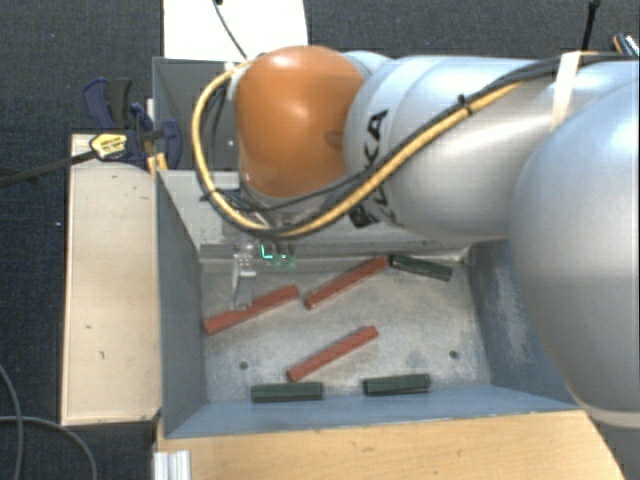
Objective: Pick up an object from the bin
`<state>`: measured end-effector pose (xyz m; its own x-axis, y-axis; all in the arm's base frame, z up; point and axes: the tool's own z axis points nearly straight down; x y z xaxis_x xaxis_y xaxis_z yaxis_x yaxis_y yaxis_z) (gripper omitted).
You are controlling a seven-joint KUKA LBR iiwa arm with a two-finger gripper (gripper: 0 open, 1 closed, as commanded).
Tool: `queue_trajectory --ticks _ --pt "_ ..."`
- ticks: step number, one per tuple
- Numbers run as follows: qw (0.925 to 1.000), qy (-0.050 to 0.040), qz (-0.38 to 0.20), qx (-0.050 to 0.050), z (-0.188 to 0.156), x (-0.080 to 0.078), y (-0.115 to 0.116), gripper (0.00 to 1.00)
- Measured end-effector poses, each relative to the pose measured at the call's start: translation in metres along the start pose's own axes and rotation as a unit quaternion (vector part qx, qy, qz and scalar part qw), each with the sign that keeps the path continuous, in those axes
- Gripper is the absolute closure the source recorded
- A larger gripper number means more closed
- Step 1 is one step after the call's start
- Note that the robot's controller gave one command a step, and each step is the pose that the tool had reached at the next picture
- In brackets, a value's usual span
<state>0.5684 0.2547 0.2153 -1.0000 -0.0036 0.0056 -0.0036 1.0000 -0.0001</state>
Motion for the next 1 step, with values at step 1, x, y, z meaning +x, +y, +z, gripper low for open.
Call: queue_trajectory --ticks 1 --pt "0.9941 -0.0008 -0.109 0.001 0.1487 -0.0223 -0.021 0.0"
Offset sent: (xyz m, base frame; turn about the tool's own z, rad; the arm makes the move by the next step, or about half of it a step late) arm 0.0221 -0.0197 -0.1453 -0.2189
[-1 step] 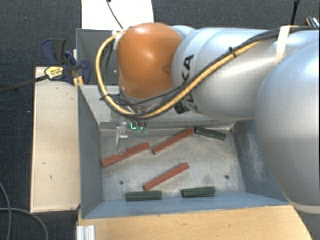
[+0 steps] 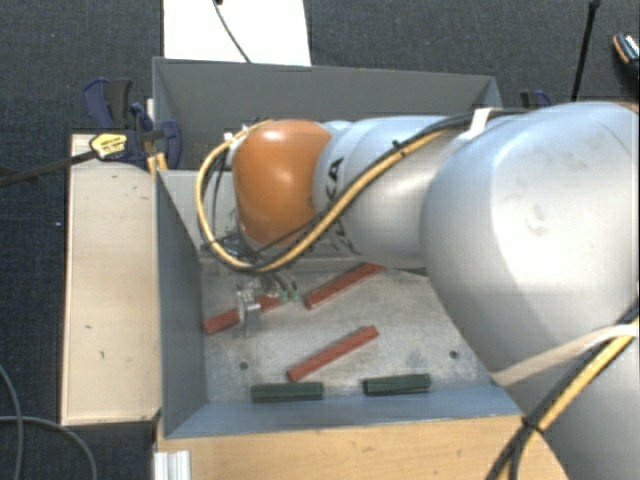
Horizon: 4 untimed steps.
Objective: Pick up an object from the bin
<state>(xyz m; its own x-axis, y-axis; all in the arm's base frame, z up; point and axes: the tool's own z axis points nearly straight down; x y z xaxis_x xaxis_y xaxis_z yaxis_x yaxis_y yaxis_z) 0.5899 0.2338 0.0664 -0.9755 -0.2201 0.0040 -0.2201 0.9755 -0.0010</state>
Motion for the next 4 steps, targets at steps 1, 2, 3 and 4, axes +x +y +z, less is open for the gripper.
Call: queue_trajectory --ticks 1,2,3,4 --pt "0.9966 -0.0062 -0.083 -0.001 -0.036 -0.002 0.011 0.0" --pt "0.9937 -0.0043 -0.112 0.0 -0.036 -0.002 -0.001 0.0" --pt "0.9874 -0.0016 -0.158 0.0 -0.003 -0.005 0.01 0.0" --pt "0.988 -0.0024 -0.154 -0.001 -0.004 -0.006 0.01 0.0"
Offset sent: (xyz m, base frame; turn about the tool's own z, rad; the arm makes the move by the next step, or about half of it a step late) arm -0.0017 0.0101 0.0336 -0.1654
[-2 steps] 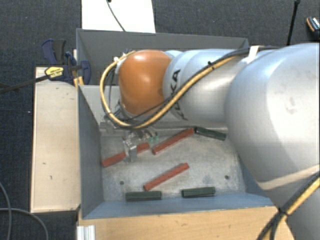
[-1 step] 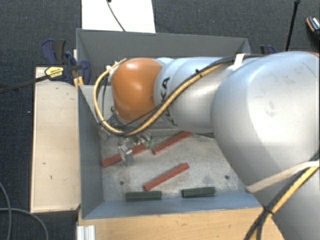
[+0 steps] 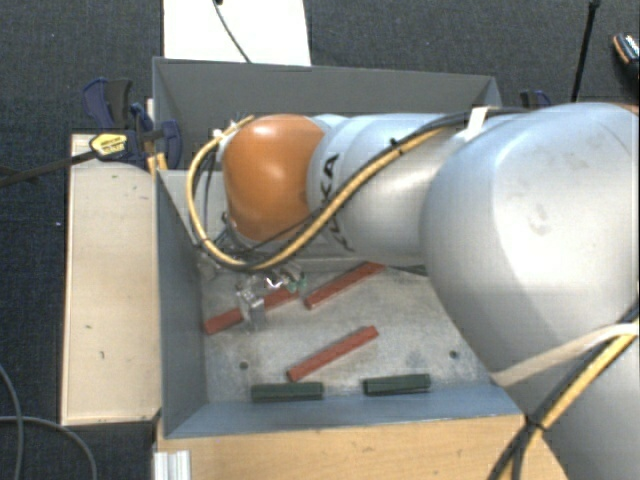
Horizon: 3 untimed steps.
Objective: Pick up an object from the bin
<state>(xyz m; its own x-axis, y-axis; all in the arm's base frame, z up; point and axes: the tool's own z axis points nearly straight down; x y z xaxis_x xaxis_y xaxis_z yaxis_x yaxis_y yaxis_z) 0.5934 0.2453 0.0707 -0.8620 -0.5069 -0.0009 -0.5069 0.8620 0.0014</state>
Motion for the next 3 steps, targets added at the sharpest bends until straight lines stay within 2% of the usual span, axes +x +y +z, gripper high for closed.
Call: queue_trajectory --ticks 1,2,3 --pt "1.0 0.0003 0.002 0.0 0.0 0.0 0.0 1.0" --pt "1.0 -0.004 0.005 0.0 -0.038 -0.002 0.0 1.0" --pt "1.0 -0.0039 0.008 0.0 -0.06 -0.004 0.0 1.0"
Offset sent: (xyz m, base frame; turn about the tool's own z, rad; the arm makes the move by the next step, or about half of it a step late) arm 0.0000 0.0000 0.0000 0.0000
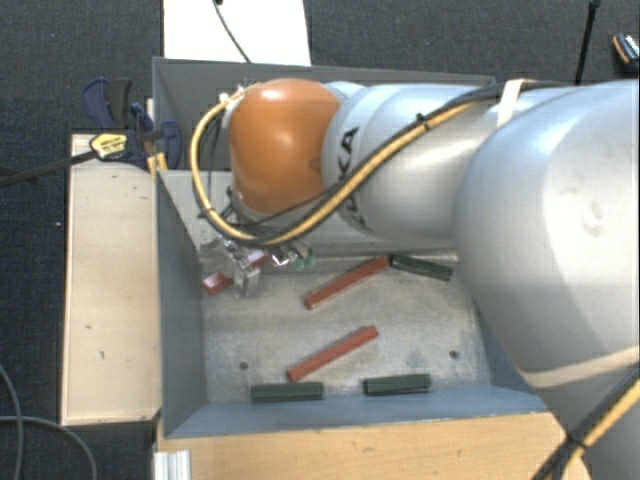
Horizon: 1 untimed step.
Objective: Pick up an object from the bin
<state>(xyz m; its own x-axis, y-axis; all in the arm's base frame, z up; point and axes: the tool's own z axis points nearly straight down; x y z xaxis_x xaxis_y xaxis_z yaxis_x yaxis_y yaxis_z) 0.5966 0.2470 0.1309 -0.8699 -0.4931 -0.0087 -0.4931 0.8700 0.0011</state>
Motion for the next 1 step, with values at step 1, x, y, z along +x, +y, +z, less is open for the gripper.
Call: queue_trajectory --ticks 1 --pt "1.0 -0.0008 0.003 0.001 -0.0473 -0.0028 -0.0004 1.0"
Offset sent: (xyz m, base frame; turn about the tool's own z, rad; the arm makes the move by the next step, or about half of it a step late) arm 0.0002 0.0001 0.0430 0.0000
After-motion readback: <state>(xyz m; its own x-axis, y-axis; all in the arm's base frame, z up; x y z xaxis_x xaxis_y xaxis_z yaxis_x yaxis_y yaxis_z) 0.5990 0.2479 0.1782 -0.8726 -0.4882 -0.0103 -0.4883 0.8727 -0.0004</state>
